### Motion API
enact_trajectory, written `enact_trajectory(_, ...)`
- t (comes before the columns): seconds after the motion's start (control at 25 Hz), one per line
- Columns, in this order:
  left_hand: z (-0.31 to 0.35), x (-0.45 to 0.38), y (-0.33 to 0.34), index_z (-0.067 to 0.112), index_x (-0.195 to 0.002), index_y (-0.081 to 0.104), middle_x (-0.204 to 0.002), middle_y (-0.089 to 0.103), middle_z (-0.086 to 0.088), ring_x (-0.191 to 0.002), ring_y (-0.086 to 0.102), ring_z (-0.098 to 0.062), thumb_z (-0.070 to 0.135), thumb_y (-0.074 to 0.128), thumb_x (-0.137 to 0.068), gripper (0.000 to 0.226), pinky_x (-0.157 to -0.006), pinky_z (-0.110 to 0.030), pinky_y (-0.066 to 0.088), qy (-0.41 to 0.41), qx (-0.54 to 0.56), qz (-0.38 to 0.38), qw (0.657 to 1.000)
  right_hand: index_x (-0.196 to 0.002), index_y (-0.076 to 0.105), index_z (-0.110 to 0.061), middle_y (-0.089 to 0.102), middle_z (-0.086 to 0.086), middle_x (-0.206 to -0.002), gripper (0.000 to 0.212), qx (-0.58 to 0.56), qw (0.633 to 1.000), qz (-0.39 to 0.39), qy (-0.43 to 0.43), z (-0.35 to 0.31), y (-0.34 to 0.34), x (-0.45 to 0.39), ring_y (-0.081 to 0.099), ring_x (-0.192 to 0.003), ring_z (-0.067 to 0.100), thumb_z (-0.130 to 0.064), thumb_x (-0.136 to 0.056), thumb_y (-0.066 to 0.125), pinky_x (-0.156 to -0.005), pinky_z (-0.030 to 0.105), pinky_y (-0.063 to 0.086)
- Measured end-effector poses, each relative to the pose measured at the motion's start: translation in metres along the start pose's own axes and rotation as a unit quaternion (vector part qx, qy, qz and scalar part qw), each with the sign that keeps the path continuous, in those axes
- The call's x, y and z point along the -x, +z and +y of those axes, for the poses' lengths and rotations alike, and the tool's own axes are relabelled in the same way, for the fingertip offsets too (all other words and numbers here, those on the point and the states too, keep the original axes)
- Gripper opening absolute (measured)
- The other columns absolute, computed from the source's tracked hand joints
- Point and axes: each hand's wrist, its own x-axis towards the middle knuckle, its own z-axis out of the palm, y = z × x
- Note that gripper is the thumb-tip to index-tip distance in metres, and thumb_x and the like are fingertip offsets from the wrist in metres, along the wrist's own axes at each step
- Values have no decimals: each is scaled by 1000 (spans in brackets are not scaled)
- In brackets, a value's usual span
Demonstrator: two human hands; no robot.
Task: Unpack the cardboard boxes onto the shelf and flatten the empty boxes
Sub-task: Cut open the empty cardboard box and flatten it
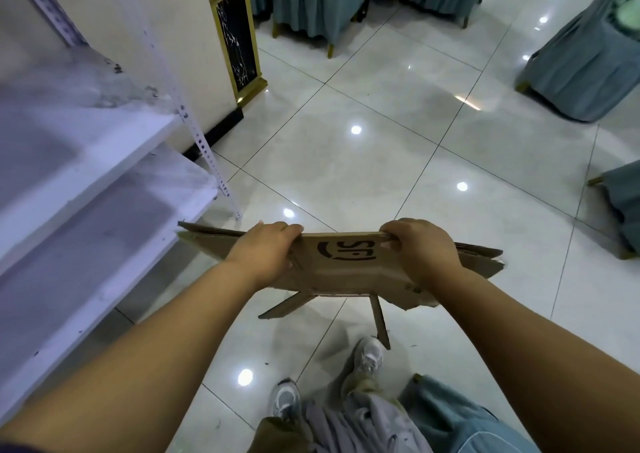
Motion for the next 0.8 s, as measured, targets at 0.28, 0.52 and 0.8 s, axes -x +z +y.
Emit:
enact_trajectory(0.28, 34, -69, -16, 15, -99, 57, -96, 62, -5, -91, 57, -29, 14, 47, -93, 12, -71, -33, 39, -54, 11, 27, 998, -102, 65, -22, 62, -1, -97, 19, -33, 999, -30, -21, 69, -28, -53, 55, -91, 23, -19, -94, 49, -74, 34, 47)
enact_trajectory(0.52, 69, -130, -35, 16, -94, 54, -95, 62, -4, -91, 56, -28, 13, 47, -93, 8, -72, -31, 31, -88, -1, 49, 995, -118, 53, -25, 61, -1, -108, 22, 6, 997, -74, -28, 124, -52, -114, 50, -89, 22, -26, -100, 40, -69, 30, 38)
enact_trajectory(0.8, 58, -179, -63, 18, -102, 56, -98, 64, -3, -93, 57, -26, 14, 50, -93, 11, -77, -32, 35, -113, -9, 71, 991, -123, 52, -23, 61, 1, -113, 29, 22, 993, -104, -56, 134, -75, -188, 52, -95, 23, -18, -99, 37, -72, 32, 38)
